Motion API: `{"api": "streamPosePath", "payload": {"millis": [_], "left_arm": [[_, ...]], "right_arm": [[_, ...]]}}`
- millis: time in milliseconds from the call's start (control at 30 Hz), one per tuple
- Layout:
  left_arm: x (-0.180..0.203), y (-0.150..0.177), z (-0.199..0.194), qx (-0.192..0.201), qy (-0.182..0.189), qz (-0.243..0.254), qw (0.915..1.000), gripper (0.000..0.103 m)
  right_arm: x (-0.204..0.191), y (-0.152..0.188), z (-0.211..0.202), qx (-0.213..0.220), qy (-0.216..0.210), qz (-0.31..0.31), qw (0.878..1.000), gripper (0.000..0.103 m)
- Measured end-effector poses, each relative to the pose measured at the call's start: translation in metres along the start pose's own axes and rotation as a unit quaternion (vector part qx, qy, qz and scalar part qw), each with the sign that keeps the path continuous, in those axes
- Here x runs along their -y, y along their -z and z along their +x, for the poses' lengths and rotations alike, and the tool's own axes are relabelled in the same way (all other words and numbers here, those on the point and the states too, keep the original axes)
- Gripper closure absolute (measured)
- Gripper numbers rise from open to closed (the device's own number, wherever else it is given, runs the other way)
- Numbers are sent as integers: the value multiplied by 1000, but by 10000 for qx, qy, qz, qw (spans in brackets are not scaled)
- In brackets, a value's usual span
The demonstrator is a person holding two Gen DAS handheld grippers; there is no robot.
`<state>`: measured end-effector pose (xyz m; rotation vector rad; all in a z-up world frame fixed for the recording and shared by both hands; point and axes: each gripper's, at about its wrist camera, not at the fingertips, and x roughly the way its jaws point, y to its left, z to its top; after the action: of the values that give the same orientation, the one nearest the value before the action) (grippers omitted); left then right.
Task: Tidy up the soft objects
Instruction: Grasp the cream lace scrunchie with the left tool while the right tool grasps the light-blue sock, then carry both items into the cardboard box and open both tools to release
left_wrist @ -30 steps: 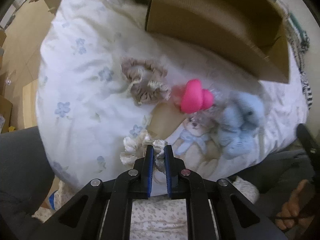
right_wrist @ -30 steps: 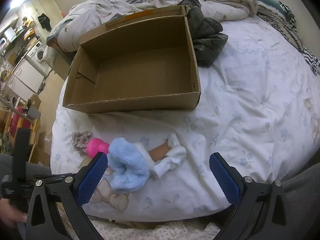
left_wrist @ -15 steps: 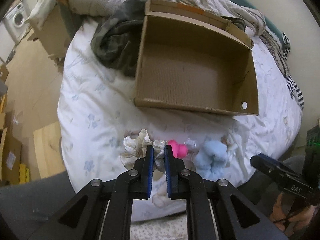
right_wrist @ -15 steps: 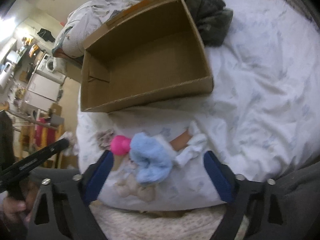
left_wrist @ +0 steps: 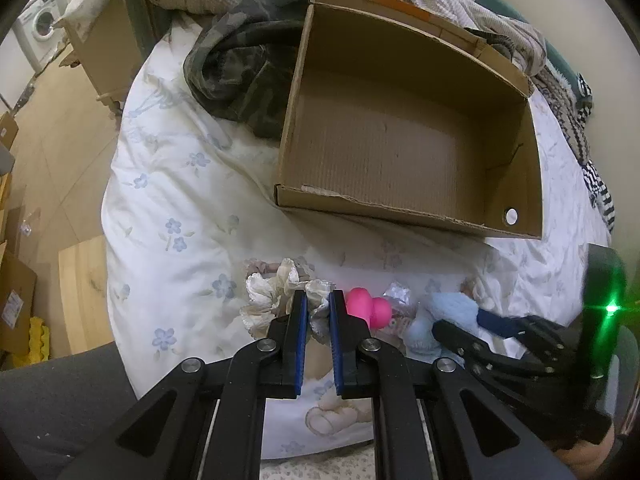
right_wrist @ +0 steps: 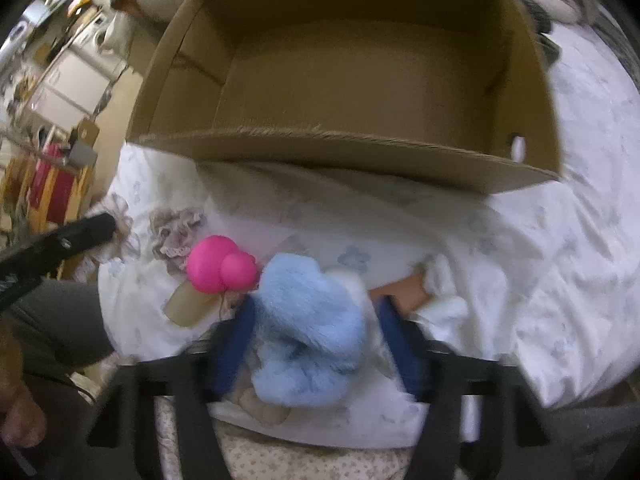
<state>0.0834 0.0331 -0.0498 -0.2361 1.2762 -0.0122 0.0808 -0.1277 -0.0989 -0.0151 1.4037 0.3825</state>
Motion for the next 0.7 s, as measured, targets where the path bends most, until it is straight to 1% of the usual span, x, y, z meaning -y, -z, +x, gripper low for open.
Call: {"api": "streamPosePath", "payload": {"millis": [33,100,133,167,267,333,400,500,567,633,700], "left_arm": [[0,0,0,1,-1,-4,10000,93],[0,0,0,3,9,-24,10000,93],[0,0,0,16,11,-36,10000,93],[-1,0,-1,32,5,-44,10000,93],[-2,-1,-4,96,-19,-82,9999,93],[-3,-2,-7,127,16,-158,9998,93],[-5,-5,-15,236,84,-245,9994,93],[-5,-15,-34,472,190,-303,9982,93],[-1,-24,-47,641,239,-253,9973,93],[6,-33,-55,734,228,-111,9970,93],[14,-42,-58,777,195,22,9968,93]], "right_arm": [[-2,0,3,-38,-6,-46,10000,68],[-2,0,5,18,9,-73,10000,79],[-1,1,3,35,-69,-4,10000,85],[1,-1,0,24,-178,88,9998,88],[8,-2,-15,262,-431,170,9986,90],[11,-4,-35,466,-628,254,9966,90],[16,-7,-56,744,-916,409,9922,90],[24,-15,-85,1095,-1173,573,9854,90],[28,-21,-102,1298,-1232,626,9819,90],[34,-28,-119,1499,-1300,678,9778,90],[39,-39,-130,1671,-1272,692,9753,90]]}}
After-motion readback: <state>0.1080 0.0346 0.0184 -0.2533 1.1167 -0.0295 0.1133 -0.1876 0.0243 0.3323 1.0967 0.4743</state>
